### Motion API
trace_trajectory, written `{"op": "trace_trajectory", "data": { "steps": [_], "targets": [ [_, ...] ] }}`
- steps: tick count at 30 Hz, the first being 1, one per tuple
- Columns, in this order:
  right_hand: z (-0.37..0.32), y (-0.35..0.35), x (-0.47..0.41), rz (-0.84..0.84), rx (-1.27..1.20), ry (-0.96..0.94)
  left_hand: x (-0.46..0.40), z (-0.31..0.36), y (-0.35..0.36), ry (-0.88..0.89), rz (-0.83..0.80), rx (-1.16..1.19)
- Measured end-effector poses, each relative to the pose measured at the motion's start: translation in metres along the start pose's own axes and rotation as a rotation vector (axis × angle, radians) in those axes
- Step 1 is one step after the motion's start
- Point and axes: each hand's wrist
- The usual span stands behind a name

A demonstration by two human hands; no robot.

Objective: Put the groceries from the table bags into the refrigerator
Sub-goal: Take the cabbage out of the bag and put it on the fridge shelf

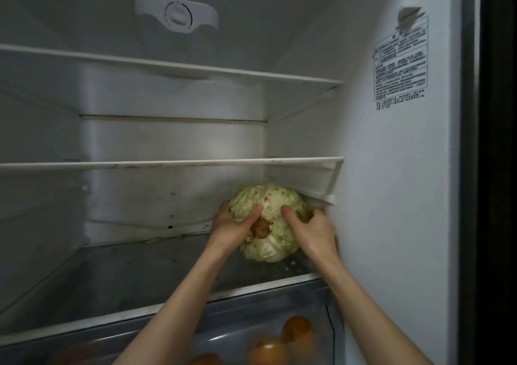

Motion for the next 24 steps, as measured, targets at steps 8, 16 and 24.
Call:
{"op": "trace_trajectory", "data": {
  "steps": [8, 16, 24],
  "targets": [
    [0.006, 0.004, 0.026, 0.039, 0.518, -0.231, 0.002, 0.0, 0.002, 0.155, 0.046, -0.103],
    [-0.002, 0.01, 0.029, 0.07, 0.767, -0.282, 0.0, -0.007, -0.011, 0.165, -0.073, -0.131],
    [0.001, 0.006, 0.014, -0.098, 0.327, -0.16, -0.005, -0.008, -0.01, 0.165, -0.179, -0.171]
  ]
}}
Point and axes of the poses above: each hand's wrist, its own x-axis away from the middle knuckle, its own y-axis out of the palm, z = x × y, and after that the axes turned 6 degrees about x, right-handed
